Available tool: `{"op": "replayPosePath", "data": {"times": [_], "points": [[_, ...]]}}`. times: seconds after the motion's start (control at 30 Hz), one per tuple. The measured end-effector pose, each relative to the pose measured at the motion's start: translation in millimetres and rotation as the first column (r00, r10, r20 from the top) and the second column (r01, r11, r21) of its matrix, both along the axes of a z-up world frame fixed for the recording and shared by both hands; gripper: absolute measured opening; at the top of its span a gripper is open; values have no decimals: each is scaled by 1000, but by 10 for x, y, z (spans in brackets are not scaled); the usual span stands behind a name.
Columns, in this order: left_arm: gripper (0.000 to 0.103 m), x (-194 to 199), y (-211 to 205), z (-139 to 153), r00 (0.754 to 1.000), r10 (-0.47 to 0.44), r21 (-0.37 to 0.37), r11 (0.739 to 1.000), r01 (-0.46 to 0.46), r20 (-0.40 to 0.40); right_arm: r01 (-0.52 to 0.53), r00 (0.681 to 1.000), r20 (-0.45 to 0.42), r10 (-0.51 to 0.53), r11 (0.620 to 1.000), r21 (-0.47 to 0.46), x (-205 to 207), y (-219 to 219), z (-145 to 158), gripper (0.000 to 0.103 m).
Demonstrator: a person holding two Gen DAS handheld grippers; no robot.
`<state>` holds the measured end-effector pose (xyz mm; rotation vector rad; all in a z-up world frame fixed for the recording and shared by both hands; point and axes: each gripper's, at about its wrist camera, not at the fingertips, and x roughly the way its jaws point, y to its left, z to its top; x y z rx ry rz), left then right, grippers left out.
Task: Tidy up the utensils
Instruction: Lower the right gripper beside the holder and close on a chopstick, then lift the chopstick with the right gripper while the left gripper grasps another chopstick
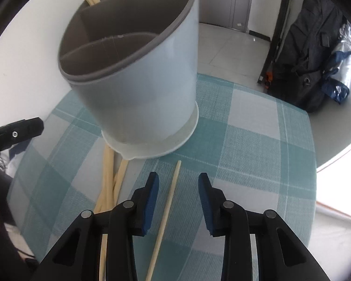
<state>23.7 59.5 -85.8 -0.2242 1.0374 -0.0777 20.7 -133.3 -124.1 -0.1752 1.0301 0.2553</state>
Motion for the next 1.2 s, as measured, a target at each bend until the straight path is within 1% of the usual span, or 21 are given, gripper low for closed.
{"op": "replayPosePath", "data": {"times": [0.1,0.2,0.27,0.3,0.33,0.4,0.53,0.63,0.8,0.83,0.97,1.03,1.07,1.17,1.2], "points": [[82,29,11,-43,1000,1,-7,1000,-1,-20,-8,1000,10,8,1000,-23,13,31,-58,30],[82,63,23,-78,999,2,-7,1000,-2,-35,-11,999,33,11,1000,-22,35,64,-63,24],[82,84,32,-104,999,4,-1,1000,-4,-43,-18,999,39,19,1000,-18,33,77,-65,18],[82,89,30,-113,999,3,1,1000,-3,-46,-25,999,39,26,1000,-17,26,86,-64,9],[82,90,29,-120,999,1,0,1000,-1,-50,-28,999,39,29,999,-18,1,106,-59,5],[82,94,27,-144,998,-9,-15,1000,8,-62,-36,999,27,36,999,-6,1,111,-45,3],[82,69,-45,-181,995,-46,-35,998,44,-83,-12,1000,14,11,998,56,-5,42,-4,3],[82,-1,-146,-166,991,-107,-47,993,104,-78,25,999,23,-28,992,120,11,-104,95,3],[82,-129,-360,-185,972,-215,-73,975,209,-90,117,991,25,-129,957,266,-32,-382,291,3],[82,-165,-421,-195,967,-238,-67,970,233,-94,137,989,22,-150,947,292,-32,-437,314,3],[82,-243,-564,-248,954,-275,-39,961,273,-121,189,977,11,-212,893,408,-119,-668,434,3],[82,-250,-600,-277,950,-280,-33,960,278,-138,198,973,19,-230,875,441,-156,-699,501,3],[82,-262,-630,-265,952,-278,-14,960,279,-129,203,970,25,-240,867,456,-189,-735,534,3],[82,-259,-680,-249,950,-282,9,958,285,-137,211,964,42,-263,851,481,-254,-819,600,3],[82,-258,-694,-255,949,-282,25,957,288,-140,211,963,47,-266,849,484,-198,-881,606,3]]}}
